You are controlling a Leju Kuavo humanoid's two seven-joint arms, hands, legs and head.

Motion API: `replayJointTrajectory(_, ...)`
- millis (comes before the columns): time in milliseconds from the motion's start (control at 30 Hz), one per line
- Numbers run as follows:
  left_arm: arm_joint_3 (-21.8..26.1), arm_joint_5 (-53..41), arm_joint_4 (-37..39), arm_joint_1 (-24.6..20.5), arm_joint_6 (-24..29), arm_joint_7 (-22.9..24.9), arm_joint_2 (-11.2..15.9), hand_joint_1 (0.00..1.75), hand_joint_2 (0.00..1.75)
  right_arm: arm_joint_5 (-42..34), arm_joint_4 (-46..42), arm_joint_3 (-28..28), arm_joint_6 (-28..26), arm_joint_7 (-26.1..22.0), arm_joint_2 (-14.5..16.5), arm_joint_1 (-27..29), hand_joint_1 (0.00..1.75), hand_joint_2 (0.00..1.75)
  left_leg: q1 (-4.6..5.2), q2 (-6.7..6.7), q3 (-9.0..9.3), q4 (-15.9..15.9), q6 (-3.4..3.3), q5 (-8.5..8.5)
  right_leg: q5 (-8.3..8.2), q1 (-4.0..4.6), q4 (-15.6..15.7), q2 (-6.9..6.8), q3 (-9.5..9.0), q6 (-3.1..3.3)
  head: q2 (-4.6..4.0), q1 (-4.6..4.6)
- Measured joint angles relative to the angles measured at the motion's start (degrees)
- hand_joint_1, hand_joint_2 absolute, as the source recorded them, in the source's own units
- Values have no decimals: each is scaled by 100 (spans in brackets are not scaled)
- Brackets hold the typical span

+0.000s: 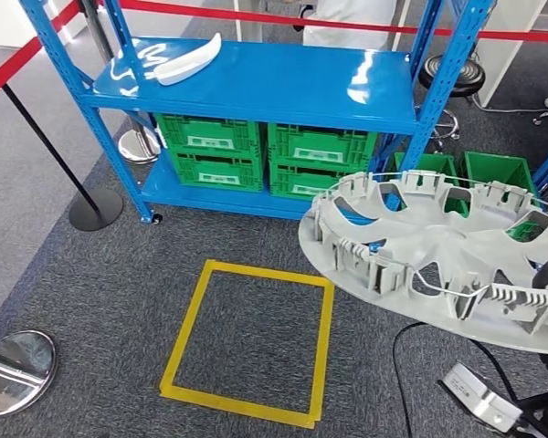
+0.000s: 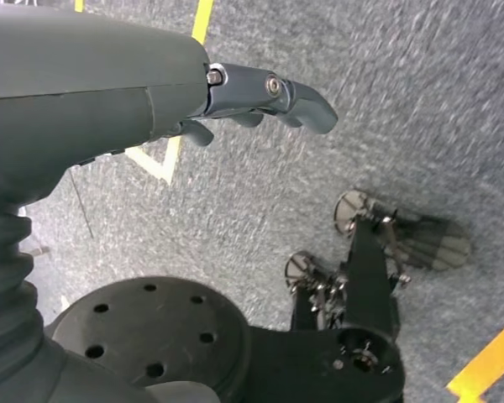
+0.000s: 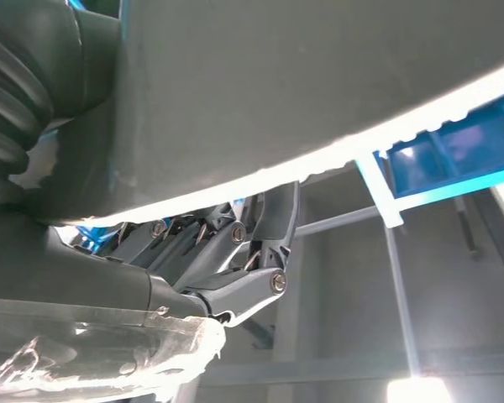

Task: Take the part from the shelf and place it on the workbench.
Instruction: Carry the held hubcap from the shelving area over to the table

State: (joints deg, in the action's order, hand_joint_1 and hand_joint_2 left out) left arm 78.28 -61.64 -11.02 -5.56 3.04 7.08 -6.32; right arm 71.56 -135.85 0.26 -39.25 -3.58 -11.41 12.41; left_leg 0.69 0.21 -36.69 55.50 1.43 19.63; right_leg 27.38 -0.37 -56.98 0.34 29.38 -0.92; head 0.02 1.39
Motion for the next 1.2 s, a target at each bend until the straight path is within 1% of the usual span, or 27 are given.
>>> replayJointTrajectory(33,1,1,0,3,1,4,0,0,175,0,1,0,0,0,1,-2,175,175,-4,-8,-72,147,38,165,-62,-14,10,-6,56,43,0,-11)
replayJointTrajectory(67,1,1,0,6,1,10,0,0,175,0,1,0,0,-1,1,-4,175,175,-14,-15,-174,418,71,419,-127,-27,18,-12,115,73,0,-26)
replayJointTrajectory(133,1,3,0,4,9,21,-13,0,175,-7,1,0,0,-8,2,-2,175,175,-36,-16,-413,1214,123,960,-245,-27,17,-14,266,93,0,-47)
replayJointTrajectory(167,2,5,0,4,19,27,-15,0,175,-14,1,-1,0,-17,1,-2,175,175,-46,-16,-477,1537,138,1095,-305,-27,15,-14,345,89,0,-49)
replayJointTrajectory(200,2,7,0,2,29,32,-18,0,175,-23,1,-1,0,-28,2,-1,175,175,-53,-16,-456,1688,146,1105,-358,-29,14,-11,424,81,0,-49)
replayJointTrajectory(233,3,8,0,0,37,31,-19,0,175,-30,1,-2,0,-41,1,3,175,175,-59,-16,-324,1622,148,1005,-409,-32,13,-7,498,68,0,-51)
replayJointTrajectory(300,3,6,0,-7,37,4,-20,0,175,-23,1,-11,1,-64,1,24,175,175,-70,-12,207,971,138,723,-493,-35,12,0,608,32,0,-52)
replayJointTrajectory(367,3,7,0,-22,28,-35,-22,0,175,28,1,-40,7,-87,1,64,175,175,-59,-4,722,200,91,691,-570,-20,2,-24,672,-21,0,-53)
replayJointTrajectory(400,3,8,0,-30,25,-46,-23,0,175,65,1,-57,10,-98,0,83,175,175,-49,-5,842,-21,56,738,-607,-14,-1,-43,693,-51,0,-56)
replayJointTrajectory(467,4,9,0,-25,33,-48,-24,0,175,134,1,-78,10,-114,0,110,175,175,-33,-26,853,-144,-48,764,-667,-23,7,-81,720,-116,0,-56)
replayJointTrajectory(500,5,9,0,-13,43,-42,-26,0,175,160,1,-81,8,-120,0,119,175,175,-33,-42,835,-147,-96,738,-640,-32,-19,-87,746,-147,0,-55)
replayJointTrajectory(567,5,9,0,7,61,-29,-24,0,175,199,1,-84,3,-128,0,133,175,175,-43,-71,806,-157,-189,675,-359,-36,-390,-78,899,-192,0,-48)
replayJointTrajectory(600,5,8,0,11,67,-25,-22,0,175,213,1,-85,2,-130,0,138,175,175,-41,-90,781,-155,-212,649,-125,-35,-773,-69,1042,-207,0,-43)
replayJointTrajectory(667,5,8,0,16,74,-24,-18,0,175,226,1,-84,2,-132,0,149,175,175,-29,-143,727,-150,-229,595,269,-31,-1584,-62,1317,-221,0,-43)
replayJointTrajectory(700,5,7,0,20,74,-20,-19,0,175,228,1,-84,2,-132,0,156,175,175,-24,-180,704,-148,-227,571,328,-30,-1765,-59,1341,-218,0,-43)
replayJointTrajectory(733,5,7,0,24,74,-17,-21,0,175,231,1,-83,2,-133,0,162,175,175,-22,-226,687,-145,-219,552,274,-30,-1688,-51,1236,-209,0,-44)
replayJointTrajectory(767,5,7,0,26,74,-14,-25,0,175,233,1,-83,2,-133,0,166,175,175,-22,-277,678,-141,-207,537,134,-32,-1371,-23,1011,-197,0,-43)
replayJointTrajectory(800,5,7,0,26,74,-10,-31,0,175,235,1,-83,2,-134,0,165,175,175,-24,-329,672,-134,-193,525,-22,-37,-924,55,724,-180,0,-43)
replayJointTrajectory(833,5,7,0,20,74,-10,-35,0,175,237,1,-83,2,-135,0,165,175,175,-18,-380,655,-119,-172,515,-117,-54,-496,197,456,-166,0,-44)
replayJointTrajectory(867,5,7,0,13,74,-10,-37,0,175,238,0,-84,1,-136,0,166,175,175,-18,-429,627,-101,-147,501,-167,-66,-199,307,278,-150,0,-45)
replayJointTrajectory(900,5,7,0,7,74,-10,-38,0,175,239,0,-84,-1,-136,0,168,175,175,-23,-476,591,-85,-116,482,-167,-72,-55,389,199,-132,0,-48)
replayJointTrajectory(933,5,7,0,6,74,-8,-36,0,175,239,0,-85,-3,-136,0,169,175,175,-31,-525,548,-73,-80,460,-151,-70,-33,406,196,-113,0,-49)
replayJointTrajectory(1000,7,4,1,17,78,8,-26,0,175,245,1,-85,-4,-137,0,167,175,175,-45,-588,481,-50,-14,444,-185,-69,-41,274,236,-53,0,-50)
replayJointTrajectory(1067,8,-1,3,20,87,36,-24,0,175,259,0,-86,-4,-141,0,166,175,175,-39,-429,331,214,49,635,-216,-88,-19,127,255,13,0,-96)
replayJointTrajectory(1133,8,-1,4,9,93,54,-36,0,175,275,0,-86,-4,-148,0,168,175,175,-54,-188,-3,918,112,1035,-235,-86,-14,-22,288,49,0,-145)
replayJointTrajectory(1167,9,2,4,6,93,58,-40,0,175,283,1,-86,-4,-151,0,169,175,175,-66,-132,-188,1318,137,1208,-245,-84,-15,-100,310,50,0,-151)
replayJointTrajectory(1200,12,14,4,7,84,60,-43,0,175,293,1,-85,-2,-155,0,170,175,175,-75,-107,-303,1586,155,1290,-257,-82,-16,-180,330,47,0,-154)
